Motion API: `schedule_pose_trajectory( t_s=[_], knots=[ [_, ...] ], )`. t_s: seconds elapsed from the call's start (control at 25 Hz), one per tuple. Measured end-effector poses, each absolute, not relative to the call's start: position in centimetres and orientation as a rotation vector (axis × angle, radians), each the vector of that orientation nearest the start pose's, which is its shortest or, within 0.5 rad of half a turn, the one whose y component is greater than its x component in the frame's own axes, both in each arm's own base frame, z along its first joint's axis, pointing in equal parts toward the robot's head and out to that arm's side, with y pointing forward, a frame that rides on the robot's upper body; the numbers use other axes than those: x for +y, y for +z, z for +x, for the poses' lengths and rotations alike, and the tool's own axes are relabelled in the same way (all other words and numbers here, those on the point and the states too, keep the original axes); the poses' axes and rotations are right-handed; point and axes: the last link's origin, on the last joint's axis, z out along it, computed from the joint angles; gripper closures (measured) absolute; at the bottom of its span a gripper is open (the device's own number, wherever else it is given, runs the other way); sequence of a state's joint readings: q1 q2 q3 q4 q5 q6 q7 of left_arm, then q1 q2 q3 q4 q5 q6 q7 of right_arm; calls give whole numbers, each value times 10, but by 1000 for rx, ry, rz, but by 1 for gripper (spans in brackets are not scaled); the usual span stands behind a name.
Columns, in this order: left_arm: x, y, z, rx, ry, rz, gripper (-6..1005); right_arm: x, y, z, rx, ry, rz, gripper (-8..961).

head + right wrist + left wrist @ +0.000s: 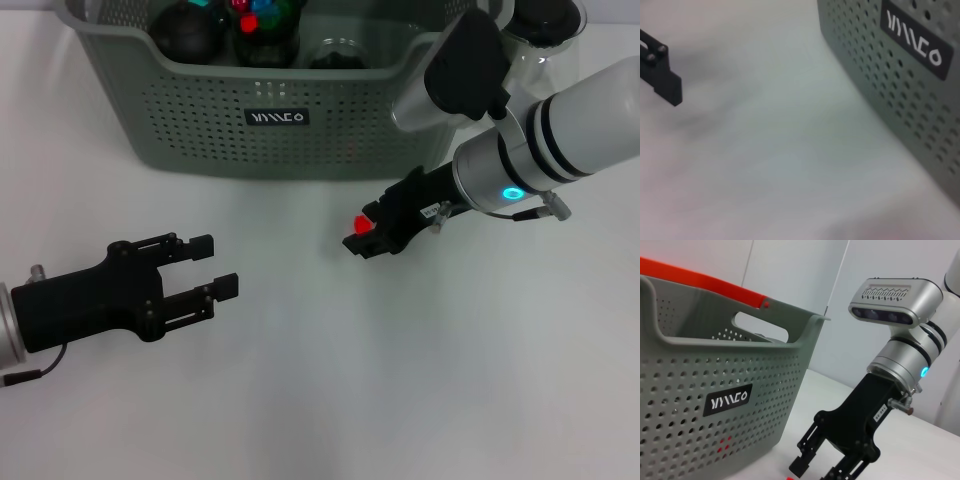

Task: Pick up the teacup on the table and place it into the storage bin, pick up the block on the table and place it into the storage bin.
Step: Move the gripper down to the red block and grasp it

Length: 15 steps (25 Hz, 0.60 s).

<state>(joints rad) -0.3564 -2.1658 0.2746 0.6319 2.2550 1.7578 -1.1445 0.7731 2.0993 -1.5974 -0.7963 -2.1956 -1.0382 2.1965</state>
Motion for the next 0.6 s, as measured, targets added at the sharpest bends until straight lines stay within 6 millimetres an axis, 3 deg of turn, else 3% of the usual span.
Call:
schedule_pose_trajectory(
  t_s=[0.6],
  knots=[
    [241, -12, -317, -744, -838, -2594, 373, 375, -119, 172, 609, -134, -2790, 404]
  ],
)
